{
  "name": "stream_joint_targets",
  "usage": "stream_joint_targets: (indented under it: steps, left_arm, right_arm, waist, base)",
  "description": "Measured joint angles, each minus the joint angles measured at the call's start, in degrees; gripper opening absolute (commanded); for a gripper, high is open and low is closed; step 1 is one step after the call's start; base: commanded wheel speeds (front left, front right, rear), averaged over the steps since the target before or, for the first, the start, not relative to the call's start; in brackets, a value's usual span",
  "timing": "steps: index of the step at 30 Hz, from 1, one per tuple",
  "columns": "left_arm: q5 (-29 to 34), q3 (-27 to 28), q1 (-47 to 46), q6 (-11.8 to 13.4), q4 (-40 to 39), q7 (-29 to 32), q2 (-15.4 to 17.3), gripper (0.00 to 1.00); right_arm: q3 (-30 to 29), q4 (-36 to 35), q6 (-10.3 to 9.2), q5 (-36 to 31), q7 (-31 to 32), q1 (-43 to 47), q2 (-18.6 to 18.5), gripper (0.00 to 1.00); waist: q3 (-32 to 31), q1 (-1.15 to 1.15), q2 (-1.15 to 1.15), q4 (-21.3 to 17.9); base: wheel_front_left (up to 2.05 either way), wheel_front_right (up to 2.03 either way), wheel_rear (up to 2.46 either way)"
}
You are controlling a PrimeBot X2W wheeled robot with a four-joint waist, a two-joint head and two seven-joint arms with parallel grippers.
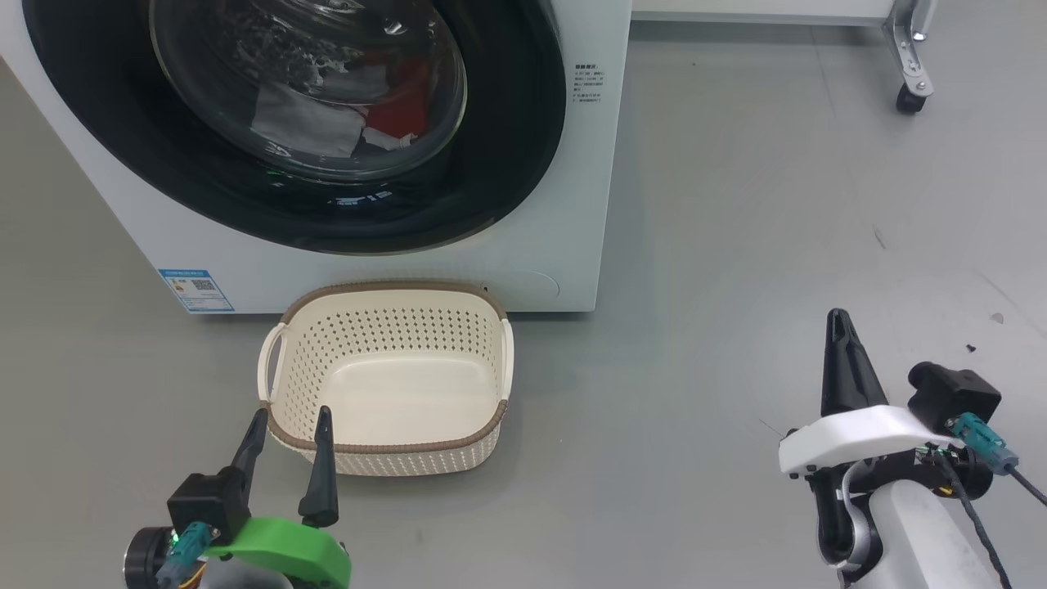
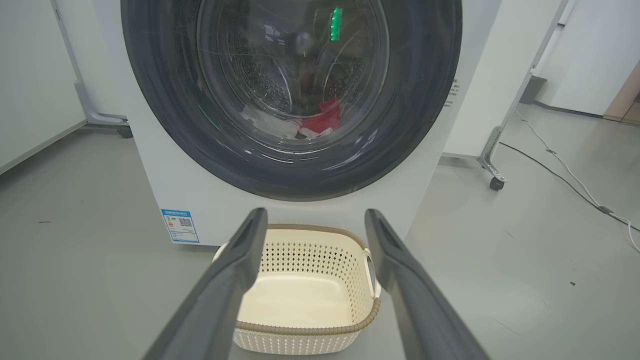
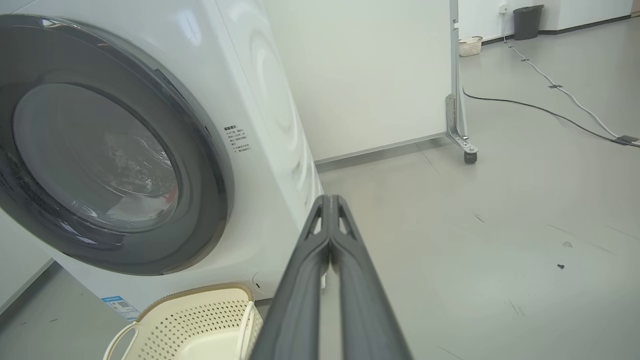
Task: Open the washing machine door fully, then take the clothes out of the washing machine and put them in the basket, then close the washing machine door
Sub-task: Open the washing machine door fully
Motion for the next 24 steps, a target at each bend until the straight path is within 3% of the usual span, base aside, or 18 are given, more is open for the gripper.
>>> stream_joint_targets:
  steps: [10, 24]
  left_arm:
    - [0.0, -1.26, -1.94, -0.05, -0.58, 0.0, 0.0, 1.0]
    - [-1.65, -4.74, -6.28, -0.63, -1.85, 0.0, -0.03, 1.0]
  right_arm:
    - [-4.13, -0.54, 2.48, 9.02, 2.93, -7.06, -0.19, 0.0]
    - [-10.38, -1.32, 3.01, 19.89, 12.05, -21.76, -1.63, 0.0]
  waist:
    - [4.28, 0.0, 0.0, 1.51]
    - [11.33, 0.0, 0.0, 6.26]
  base:
    - [0.0, 0.0, 0.0]
    - [0.0, 0.0, 0.0]
